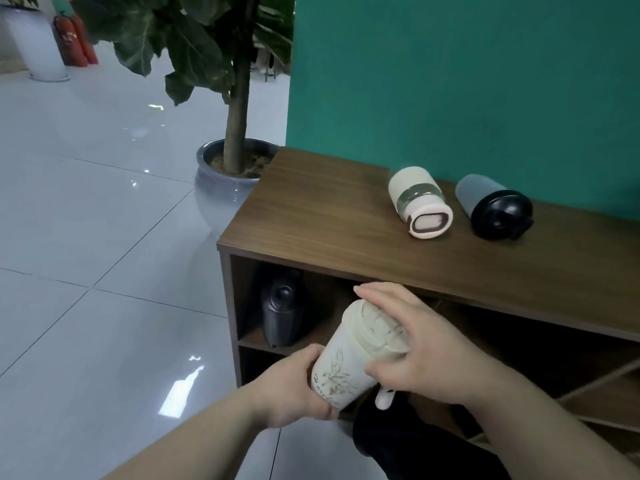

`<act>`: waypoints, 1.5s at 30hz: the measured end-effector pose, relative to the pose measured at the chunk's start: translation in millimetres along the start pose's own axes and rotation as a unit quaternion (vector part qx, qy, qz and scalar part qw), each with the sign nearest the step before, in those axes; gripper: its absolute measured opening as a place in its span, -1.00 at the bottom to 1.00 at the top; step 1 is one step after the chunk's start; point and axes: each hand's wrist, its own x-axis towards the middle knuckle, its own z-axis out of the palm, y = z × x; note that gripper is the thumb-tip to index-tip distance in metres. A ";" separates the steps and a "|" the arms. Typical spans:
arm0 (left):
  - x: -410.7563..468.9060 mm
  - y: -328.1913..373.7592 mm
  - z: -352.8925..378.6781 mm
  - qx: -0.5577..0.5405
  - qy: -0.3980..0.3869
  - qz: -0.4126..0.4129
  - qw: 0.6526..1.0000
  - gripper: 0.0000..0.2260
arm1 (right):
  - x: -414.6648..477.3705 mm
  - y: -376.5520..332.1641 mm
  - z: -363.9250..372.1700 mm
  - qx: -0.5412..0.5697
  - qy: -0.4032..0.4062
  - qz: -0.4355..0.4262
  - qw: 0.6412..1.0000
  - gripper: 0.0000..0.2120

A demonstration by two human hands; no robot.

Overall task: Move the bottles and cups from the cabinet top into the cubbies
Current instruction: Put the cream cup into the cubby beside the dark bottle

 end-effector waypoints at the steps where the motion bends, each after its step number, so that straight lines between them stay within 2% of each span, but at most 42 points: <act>1: 6.2 -2.9 3.1 0.011 0.012 -0.007 1.000 -0.38 | 1.2 8.1 10.9 0.022 0.031 0.019 0.999 -0.16; 3: 20.8 -10.8 9.9 0.022 0.035 -0.019 0.999 -0.39 | 4.2 20.6 33.9 0.085 0.115 0.090 0.986 -0.12; 5: 36.4 -20.5 17.3 0.045 0.051 -0.030 0.997 -0.38 | 10.4 29.7 53.8 0.136 0.188 0.184 0.955 0.00; 8: 57.8 -33.3 30.4 0.071 0.054 -0.047 0.995 -0.35 | 23.9 49.1 68.4 0.144 0.227 0.234 0.935 0.05; 12: 84.8 -39.0 47.0 0.071 0.108 -0.069 0.989 -0.36 | 42.7 66.5 68.6 0.097 0.183 0.193 0.959 -0.06; 17: 118.1 -45.5 59.5 0.091 0.200 -0.076 0.973 -0.38 | 64.9 81.4 58.2 0.070 0.106 0.150 0.980 -0.31; 21: 132.1 -47.6 61.7 0.106 0.220 -0.088 0.966 -0.39 | 79.2 94.7 55.4 0.059 0.073 0.140 0.986 -0.50; 26: 142.8 -51.2 66.1 0.118 0.248 -0.085 0.958 -0.37 | 86.4 102.0 61.1 0.052 0.061 0.138 0.987 -0.51; 32: 159.9 -63.7 73.4 0.148 0.257 -0.109 0.949 -0.57 | 87.5 105.1 61.3 0.049 0.073 0.137 0.987 -0.54; 38: 158.7 -64.0 74.5 0.119 0.257 -0.119 0.952 -0.60 | 85.4 97.1 55.4 -0.044 0.053 0.143 0.987 -0.64; 41: 159.7 -68.3 74.9 0.145 0.255 -0.112 0.949 -0.58 | 83.5 94.4 53.4 -0.066 0.048 0.146 0.986 -0.60; 45: 167.2 -82.4 76.1 0.170 0.241 -0.113 0.949 -0.47 | 85.7 97.0 57.1 -0.050 0.053 0.161 0.984 -0.47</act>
